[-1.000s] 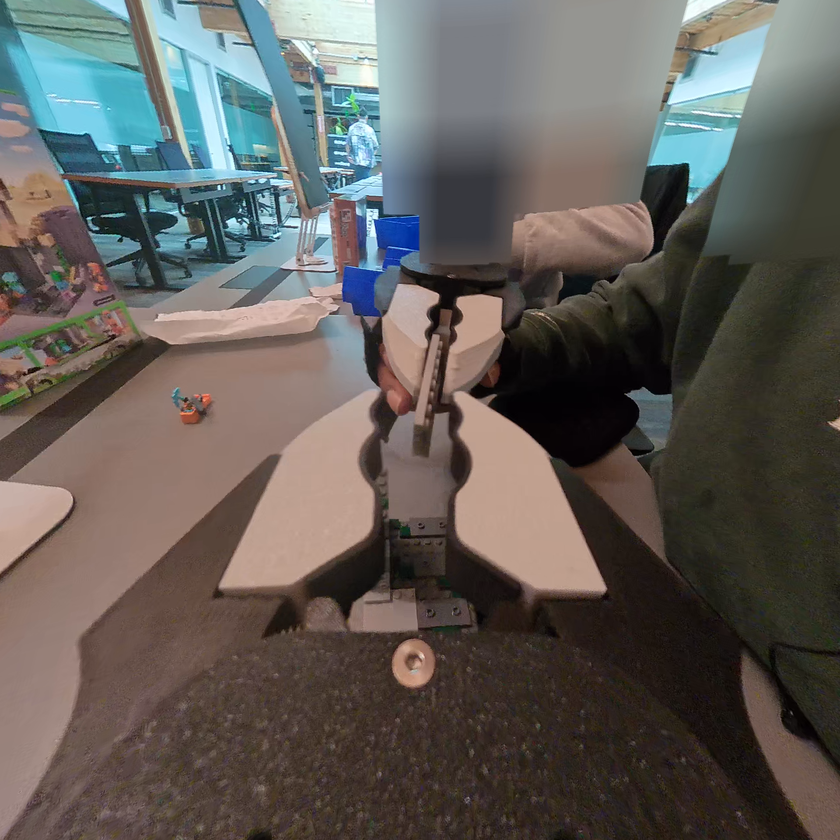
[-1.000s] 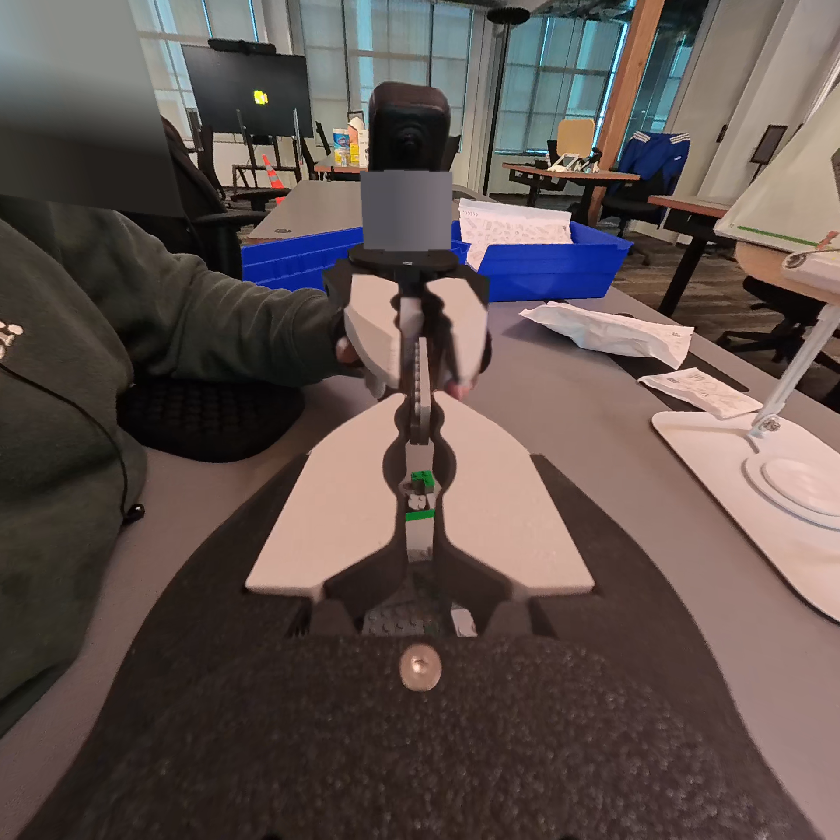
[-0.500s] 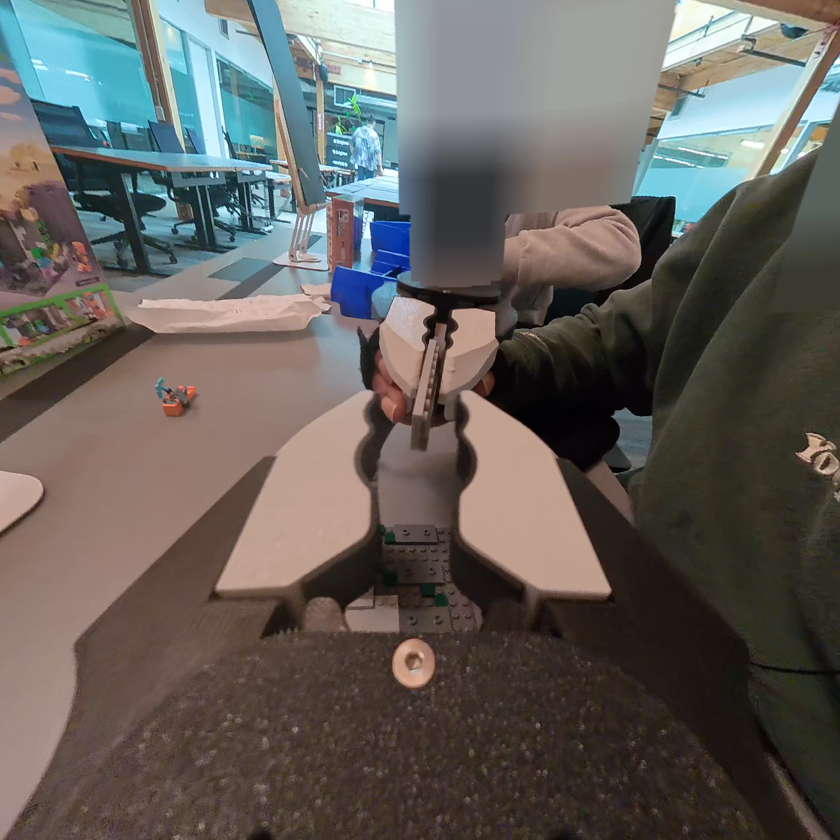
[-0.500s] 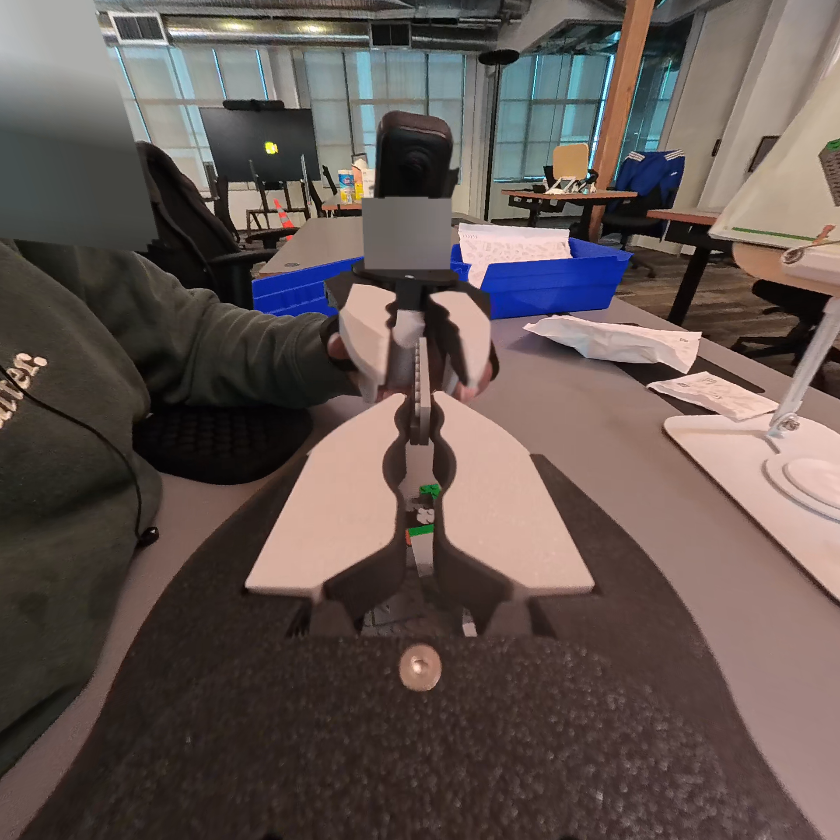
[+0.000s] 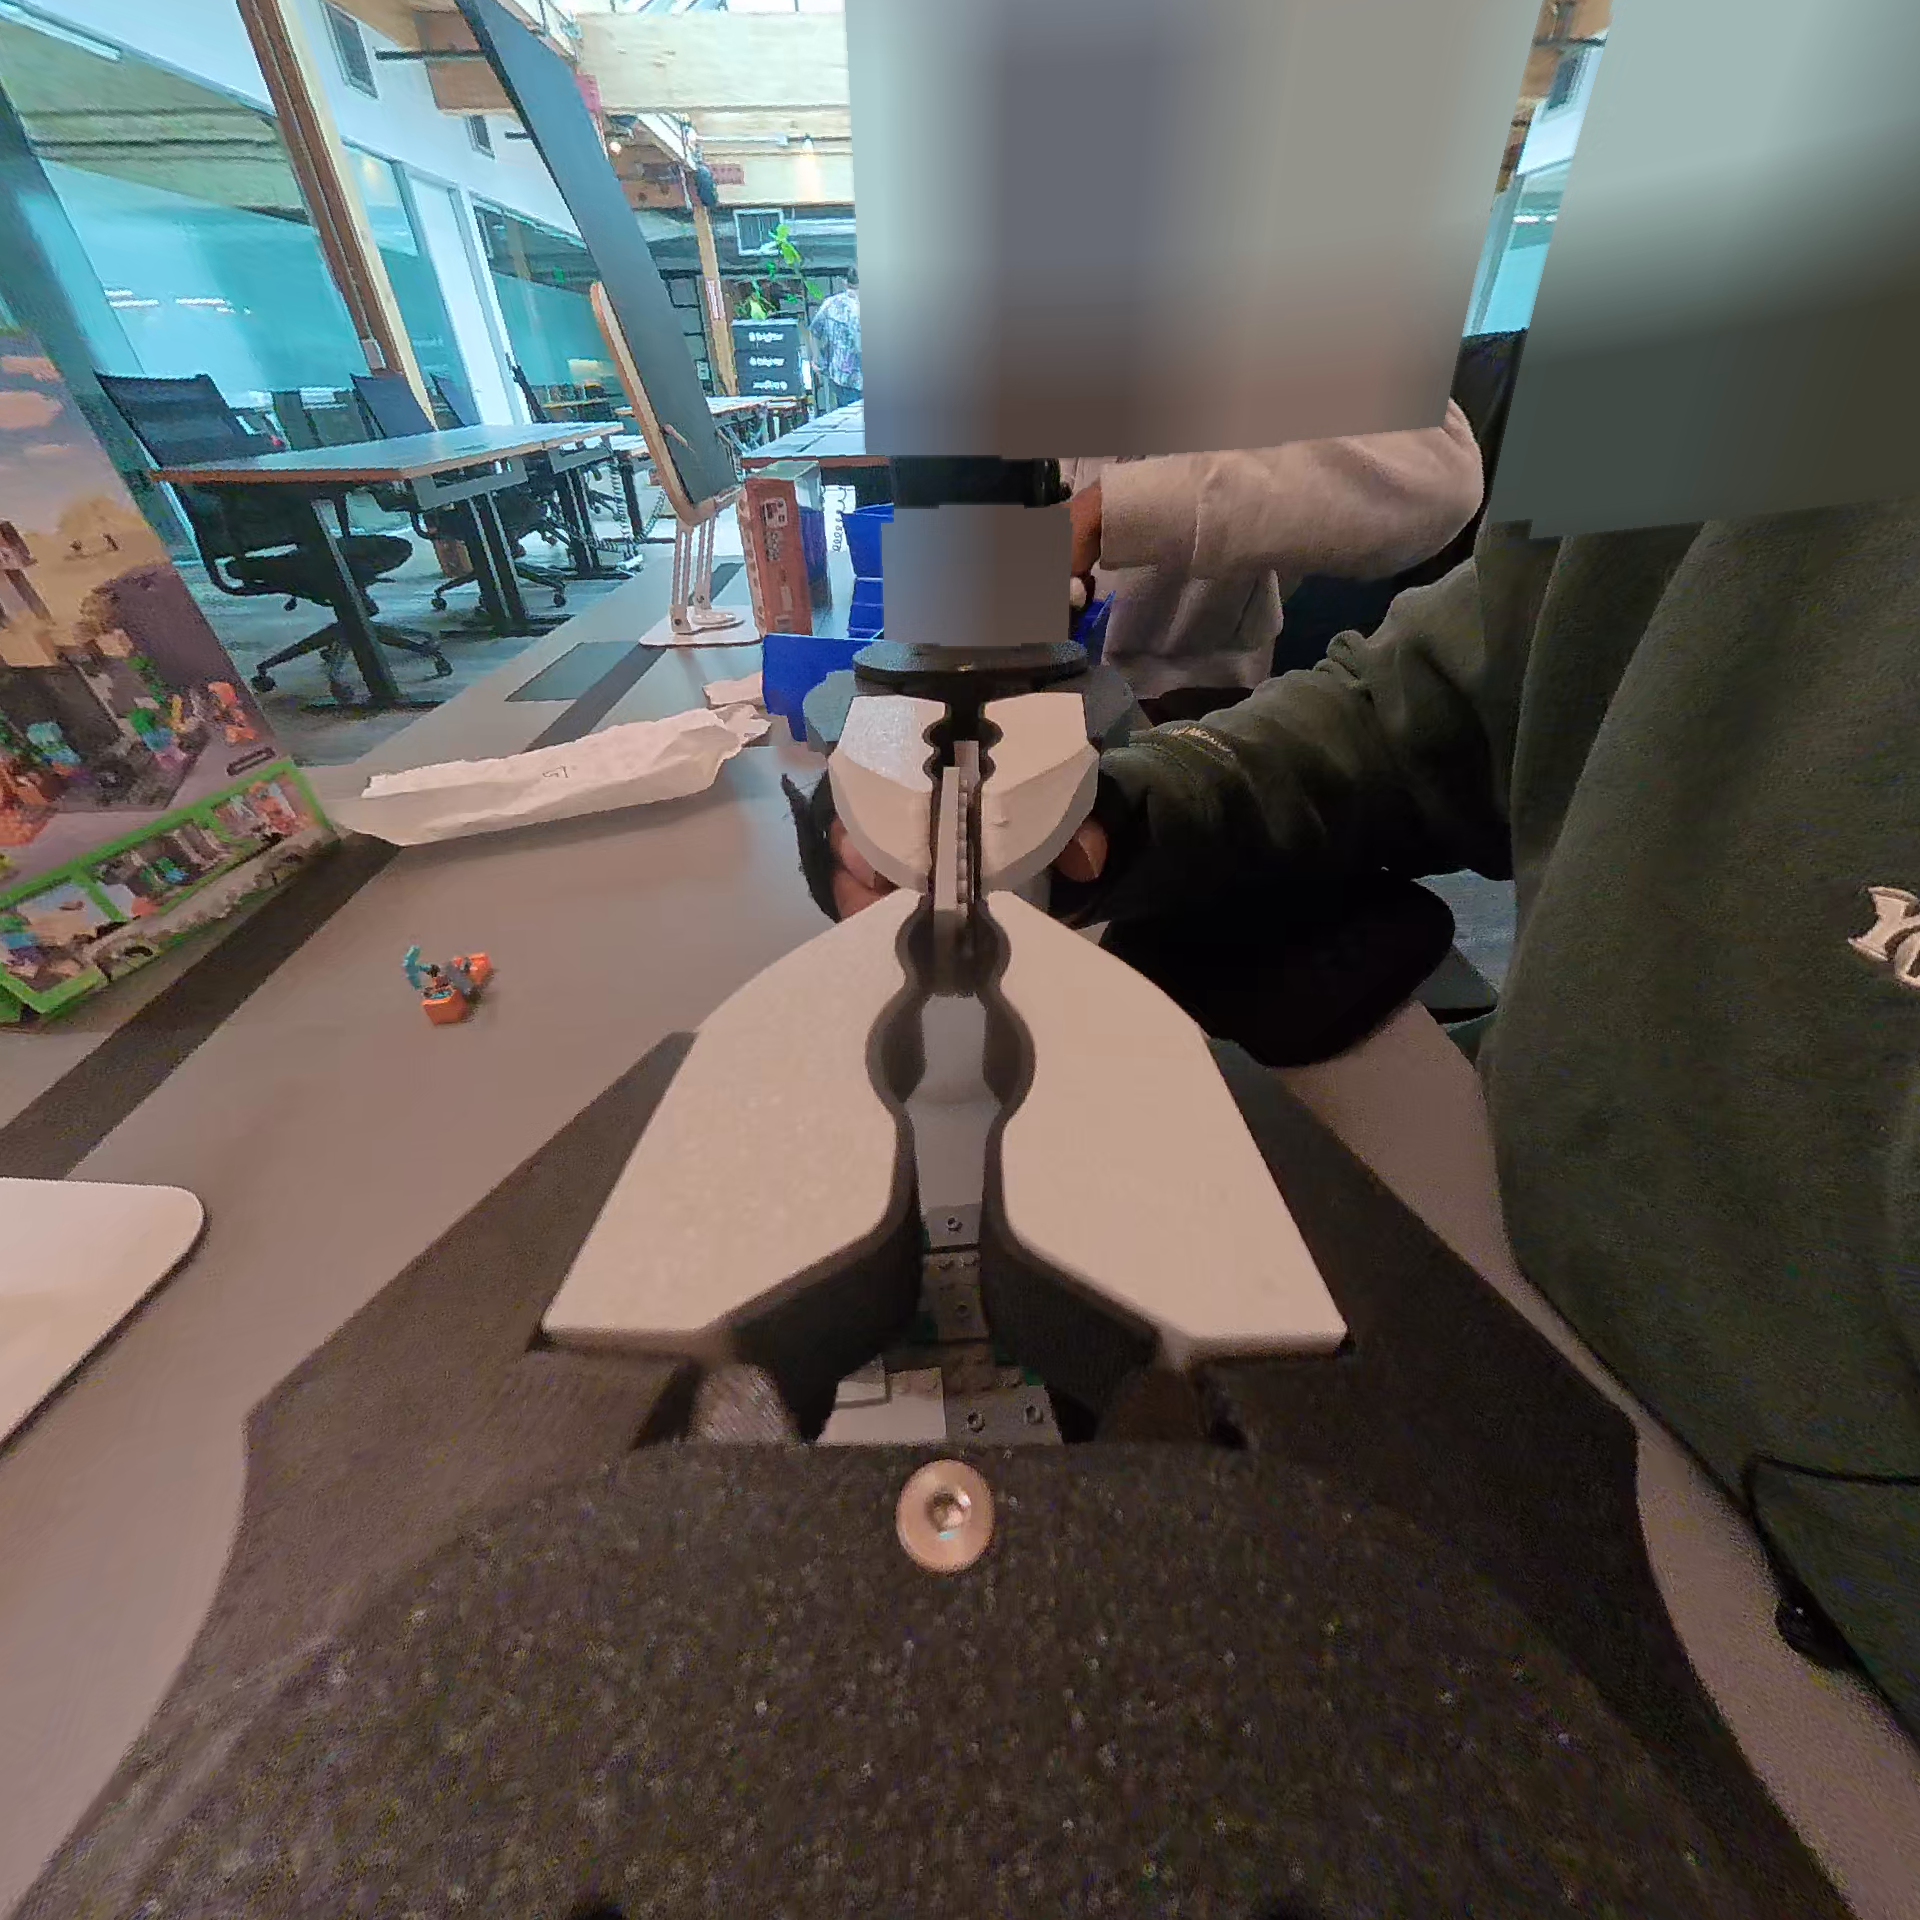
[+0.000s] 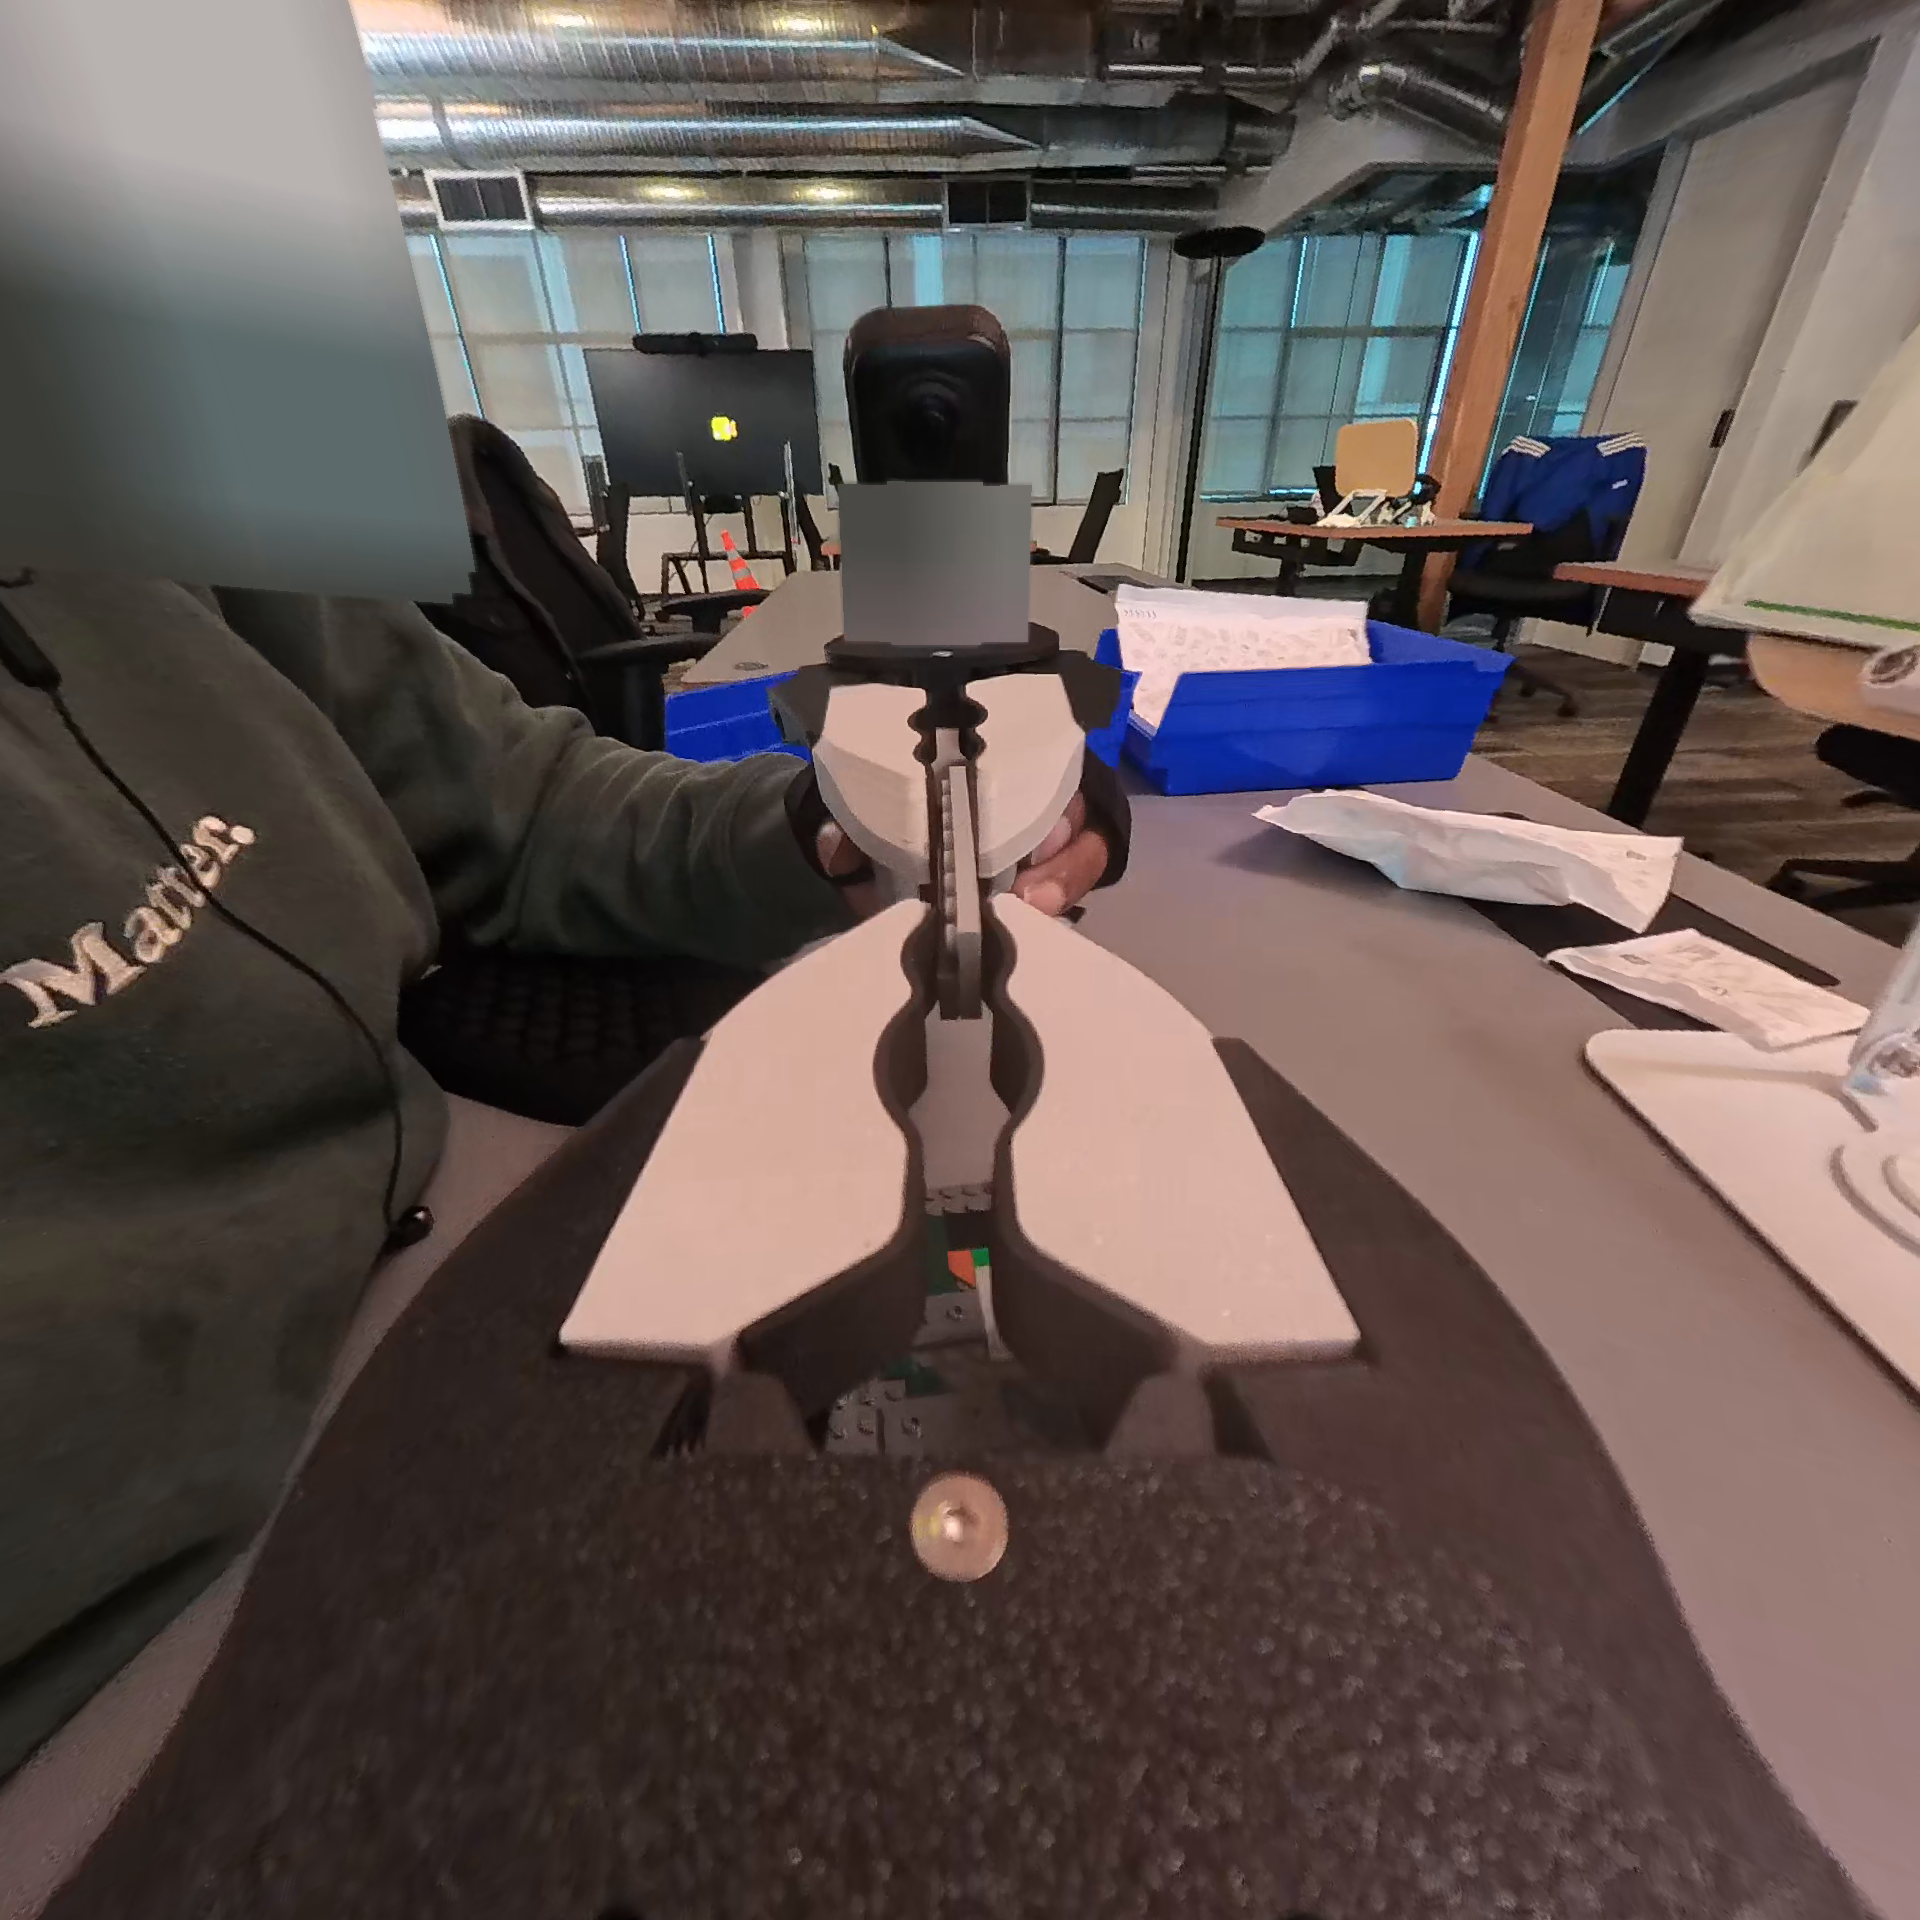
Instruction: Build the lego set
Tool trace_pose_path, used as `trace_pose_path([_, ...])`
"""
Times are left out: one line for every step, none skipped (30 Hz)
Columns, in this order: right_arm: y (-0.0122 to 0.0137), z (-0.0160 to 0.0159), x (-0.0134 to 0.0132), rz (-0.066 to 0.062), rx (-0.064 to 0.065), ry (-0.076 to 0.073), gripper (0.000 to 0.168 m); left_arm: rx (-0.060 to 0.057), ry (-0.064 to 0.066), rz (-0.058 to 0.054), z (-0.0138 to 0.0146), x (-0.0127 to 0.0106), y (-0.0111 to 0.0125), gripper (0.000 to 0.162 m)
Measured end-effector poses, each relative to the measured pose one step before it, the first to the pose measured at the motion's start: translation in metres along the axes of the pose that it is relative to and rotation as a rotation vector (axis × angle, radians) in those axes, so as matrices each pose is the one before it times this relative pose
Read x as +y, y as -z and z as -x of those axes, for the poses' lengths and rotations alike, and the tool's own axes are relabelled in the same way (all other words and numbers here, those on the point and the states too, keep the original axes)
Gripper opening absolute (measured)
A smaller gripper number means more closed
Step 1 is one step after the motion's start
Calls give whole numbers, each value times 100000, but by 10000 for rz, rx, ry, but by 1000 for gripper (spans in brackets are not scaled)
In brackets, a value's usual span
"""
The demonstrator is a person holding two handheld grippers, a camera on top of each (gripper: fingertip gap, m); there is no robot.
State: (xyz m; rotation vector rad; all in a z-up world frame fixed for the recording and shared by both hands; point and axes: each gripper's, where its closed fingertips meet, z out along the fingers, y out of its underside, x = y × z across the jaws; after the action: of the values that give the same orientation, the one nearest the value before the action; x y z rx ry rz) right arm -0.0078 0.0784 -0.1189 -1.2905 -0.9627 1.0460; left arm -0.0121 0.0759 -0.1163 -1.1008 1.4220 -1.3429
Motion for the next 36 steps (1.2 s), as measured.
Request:
trace_pose_path([-17,29,-92,56,64,185,6,-58,-89,-41,1,-73,32,6])
trace_pose_path([-31,-27,-61,75,102,188,7,-30,-98,-30,7,-31,17,6])
trace_pose_path([-18,-25,-29,80,92,171,7,-14,-60,-10,-4,15,-2,6])
trace_pose_path([-12,-28,17,86,88,124,8,-40,-85,-18,34,13,9,6])
trace_pose_path([-35,20,67,102,50,100,10,-21,-67,-3,26,74,16,6])
trace_pose_path([-70,57,106,126,38,109,13,7,30,8,45,76,21,6])
trace_pose_path([-80,55,99,111,55,126,15,18,41,-10,32,63,10,6])
trace_pose_path([-48,13,50,65,60,91,15,37,20,-20,-8,28,7,6])
trace_pose_path([8,-28,21,37,51,41,11,92,-12,6,-125,36,-30,6])
trace_pose_path([55,-38,49,45,15,29,7,9,-30,24,-64,55,-63,6])
trace_pose_path([44,-9,67,49,-11,-16,7,-17,-34,3,10,41,-28,6])
trace_pose_path([20,46,26,19,-29,-30,6,38,60,-23,-15,-6,1,6])
trace_pose_path([1,49,40,24,-14,-21,6,17,81,-10,39,33,0,6])
trace_pose_path([1,16,44,49,-6,-27,6,9,55,-13,25,26,-33,7])
trace_pose_path([46,-30,44,50,-18,-64,6,-43,49,-6,74,42,-64,7])
trace_pose_path([46,-84,46,39,-17,-127,6,-93,38,26,144,63,-72,7])
trace_pose_path([41,-134,71,33,-8,-204,6,-126,-28,62,175,126,-60,8])
trace_pose_path([-3,-66,156,75,-63,-236,6,-55,-75,-1,65,35,-15,9])
trace_pose_path([-57,36,220,96,-123,-252,6,-34,-32,-20,40,-26,21,11])
trace_pose_path([-38,-46,68,-28,-51,-265,6,-52,-36,3,89,-26,32,12])
trace_pose_path([-10,-16,-48,-95,-101,-326,6,-32,-88,72,50,60,31,14])
trace_pose_path([-8,-32,-23,-54,-153,-417,6,-26,-150,123,6,138,11,16])
trace_pose_path([38,-156,-61,-86,-99,-447,6,-78,-231,147,33,165,10,19])
trace_pose_path([70,-190,-33,-73,-130,-582,6,-174,-321,139,114,142,-11,22])
trace_pose_path([79,-133,7,-56,-233,-761,6,-204,-398,114,95,89,-20,25])
trace_pose_path([105,-16,-108,-148,-330,-864,6,-244,-458,97,113,29,-42,27])
trace_pose_path([95,110,-99,-141,-429,-914,6,-268,-534,113,106,30,-17,29])
trace_pose_path([77,107,4,-66,-430,-878,6,-291,-511,49,134,-78,7,30])
trace_pose_path([108,26,-13,-98,-348,-729,6,-233,-436,53,105,-90,11,30])
trace_pose_path([99,45,62,-49,-334,-631,6,-215,-341,75,140,-78,6,30])
trace_pose_path([71,-53,88,-27,-227,-527,6,-164,-349,121,85,-3,-5,30])
trace_pose_path([58,-14,45,-65,-195,-376,6,-123,-349,133,15,19,-22,29])
trace_pose_path([-2,86,166,48,-248,-374,6,-176,-299,67,93,-73,9,28])
trace_pose_path([-21,35,139,43,-192,-344,6,-66,-215,-4,-40,-165,2,27])
trace_pose_path([-21,33,15,-42,-147,-224,6,48,-136,40,-144,-84,-28,24])
trace_pose_path([-31,86,58,-7,-160,-172,6,-1,-116,45,-87,-34,-50,24])
